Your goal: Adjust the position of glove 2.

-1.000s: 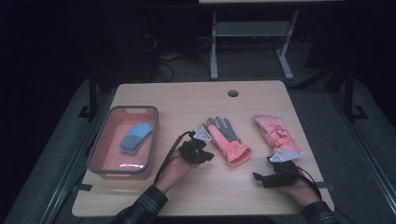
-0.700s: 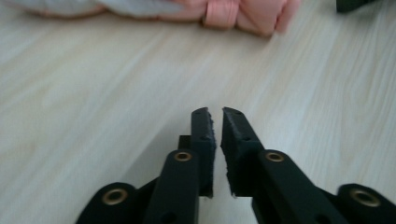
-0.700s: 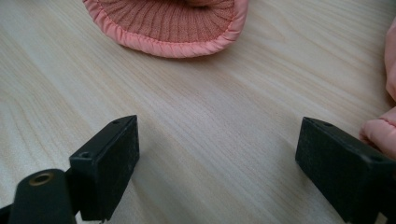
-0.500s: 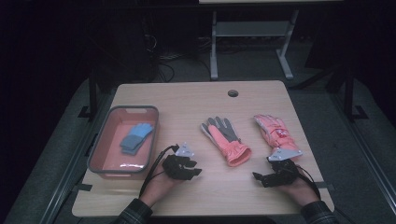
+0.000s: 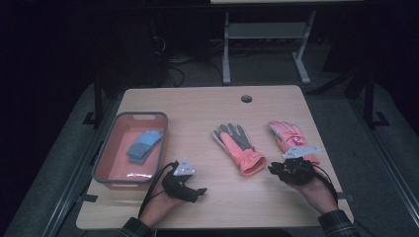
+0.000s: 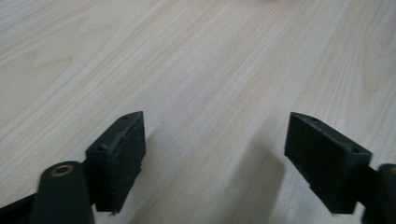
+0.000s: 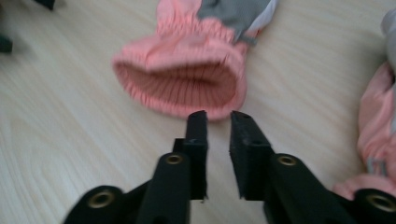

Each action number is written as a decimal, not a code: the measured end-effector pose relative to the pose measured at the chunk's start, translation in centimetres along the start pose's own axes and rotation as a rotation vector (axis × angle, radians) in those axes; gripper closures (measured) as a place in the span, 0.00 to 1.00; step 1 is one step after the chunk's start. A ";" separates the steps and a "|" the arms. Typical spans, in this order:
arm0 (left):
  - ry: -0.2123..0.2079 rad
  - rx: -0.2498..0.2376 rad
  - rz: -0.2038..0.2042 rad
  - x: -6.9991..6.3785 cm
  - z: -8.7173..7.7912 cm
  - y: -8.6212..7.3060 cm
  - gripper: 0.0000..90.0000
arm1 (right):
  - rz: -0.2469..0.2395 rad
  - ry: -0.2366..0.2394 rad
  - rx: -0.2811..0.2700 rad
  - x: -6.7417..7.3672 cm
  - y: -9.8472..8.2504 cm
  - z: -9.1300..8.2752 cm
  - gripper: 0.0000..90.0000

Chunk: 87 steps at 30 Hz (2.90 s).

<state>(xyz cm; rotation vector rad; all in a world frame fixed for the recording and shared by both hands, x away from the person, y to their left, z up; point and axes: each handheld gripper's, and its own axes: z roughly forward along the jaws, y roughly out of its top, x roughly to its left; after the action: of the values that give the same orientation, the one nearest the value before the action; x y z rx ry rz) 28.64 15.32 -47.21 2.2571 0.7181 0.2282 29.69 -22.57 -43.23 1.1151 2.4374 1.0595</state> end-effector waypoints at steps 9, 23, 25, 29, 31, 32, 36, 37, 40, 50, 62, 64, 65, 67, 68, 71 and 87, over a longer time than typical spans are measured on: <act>0.014 -0.014 0.057 -0.2 0.1 -0.5 0.14 | 0.036 0.051 -0.041 -0.7 4.6 1.4 1.00; 0.011 -0.013 0.058 -0.2 0.2 -0.5 0.14 | 0.037 0.108 0.044 -1.5 8.5 8.2 1.00; 0.009 -0.017 0.054 -0.2 0.2 -0.5 0.14 | 0.020 0.110 0.067 -1.5 8.5 8.8 1.00; 0.009 -0.017 0.054 -0.2 0.2 -0.5 0.14 | 0.017 0.122 0.083 -1.4 8.0 8.7 1.00; 0.009 -0.016 0.054 -0.2 0.2 -0.5 0.14 | 0.005 0.127 0.087 -1.2 7.6 8.4 1.00; 0.010 -0.015 0.054 -0.2 0.2 -0.5 0.14 | -0.001 0.129 0.088 -1.2 7.4 8.2 1.00; 0.011 -0.014 0.052 -0.2 0.2 -0.5 0.15 | -0.029 0.139 0.092 -0.9 6.5 7.3 1.00; 0.012 -0.015 0.052 -0.2 0.2 -0.5 0.15 | -0.039 0.141 0.093 -0.8 6.3 7.1 1.00; 0.013 -0.015 0.053 -0.2 0.2 -0.5 0.15 | -0.051 0.157 0.104 -0.5 5.7 6.4 1.00; 0.013 -0.015 0.052 -0.2 0.2 -0.5 0.15 | -0.080 0.195 0.121 -0.3 3.1 3.6 1.00; 0.015 -0.015 0.056 -0.1 0.2 -0.5 0.15 | -0.051 0.179 0.065 -0.9 2.8 1.5 0.98; 0.015 -0.014 0.055 -0.1 0.2 -0.5 0.15 | -0.030 0.162 0.053 -1.4 2.9 1.0 0.99; 0.015 -0.014 0.055 -0.1 0.2 -0.5 0.15 | -0.023 0.157 0.047 -1.6 2.9 0.8 0.99; 0.015 -0.014 0.056 -0.1 0.2 -0.5 0.15 | -0.006 0.122 0.049 -1.9 2.9 0.8 0.99; 0.016 -0.015 0.057 -0.1 0.2 -0.5 0.15 | -0.003 0.095 0.048 -2.2 3.0 0.8 1.00; 0.014 -0.014 0.052 -0.2 0.2 -0.5 0.15 | 0.060 0.028 0.040 -4.0 3.3 0.5 1.00; 0.014 -0.014 0.052 -0.2 0.2 -0.5 0.15 | 0.005 0.056 0.162 -1.9 4.7 6.2 1.00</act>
<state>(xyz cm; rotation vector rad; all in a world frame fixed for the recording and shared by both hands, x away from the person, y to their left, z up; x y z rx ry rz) 28.36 15.38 -47.67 2.2644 0.6634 0.2731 36.66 -18.74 -44.34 1.1551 2.6051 0.9198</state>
